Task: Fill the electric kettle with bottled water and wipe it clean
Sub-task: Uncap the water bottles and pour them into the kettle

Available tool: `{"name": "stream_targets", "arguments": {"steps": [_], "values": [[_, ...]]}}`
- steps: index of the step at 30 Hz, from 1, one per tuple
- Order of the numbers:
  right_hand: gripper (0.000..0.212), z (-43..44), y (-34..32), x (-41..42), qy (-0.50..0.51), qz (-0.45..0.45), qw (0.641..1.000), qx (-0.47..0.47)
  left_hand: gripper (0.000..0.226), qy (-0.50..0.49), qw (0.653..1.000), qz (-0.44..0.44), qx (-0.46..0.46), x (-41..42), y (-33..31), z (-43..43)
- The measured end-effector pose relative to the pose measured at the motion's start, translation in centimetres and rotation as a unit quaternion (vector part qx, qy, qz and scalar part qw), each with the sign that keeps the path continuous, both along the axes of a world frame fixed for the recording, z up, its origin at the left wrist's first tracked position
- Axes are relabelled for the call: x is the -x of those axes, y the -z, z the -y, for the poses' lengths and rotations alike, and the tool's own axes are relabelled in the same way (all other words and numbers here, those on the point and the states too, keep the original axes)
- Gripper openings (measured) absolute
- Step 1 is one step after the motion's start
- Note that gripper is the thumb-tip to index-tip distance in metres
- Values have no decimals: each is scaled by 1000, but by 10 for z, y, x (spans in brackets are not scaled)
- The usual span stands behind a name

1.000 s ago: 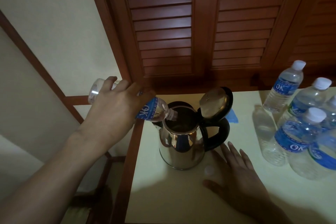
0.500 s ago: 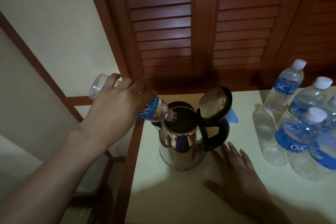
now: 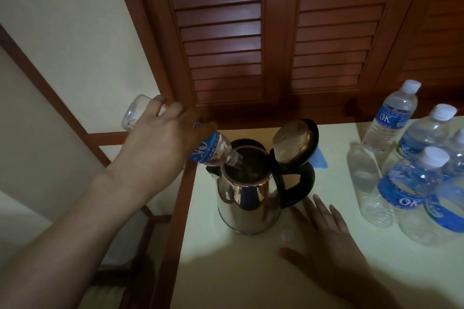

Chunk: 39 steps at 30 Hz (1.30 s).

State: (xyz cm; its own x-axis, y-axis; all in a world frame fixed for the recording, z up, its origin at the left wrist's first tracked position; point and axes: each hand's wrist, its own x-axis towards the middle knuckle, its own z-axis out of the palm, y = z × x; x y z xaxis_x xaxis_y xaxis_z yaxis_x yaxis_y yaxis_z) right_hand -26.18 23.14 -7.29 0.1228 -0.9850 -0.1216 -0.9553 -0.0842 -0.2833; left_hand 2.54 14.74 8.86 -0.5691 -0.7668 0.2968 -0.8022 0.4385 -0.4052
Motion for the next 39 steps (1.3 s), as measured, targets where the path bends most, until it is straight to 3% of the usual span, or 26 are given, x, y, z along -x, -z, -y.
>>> {"name": "stream_targets", "arguments": {"steps": [25,39], "values": [[97,2,1,-3,-8,-22,1000,-10,87,-22,1000,16,-11,5,-2,2],[94,4,8,0,-18,-34,999,0,79,29,1000,-12,-1,-7,3,-7]]}}
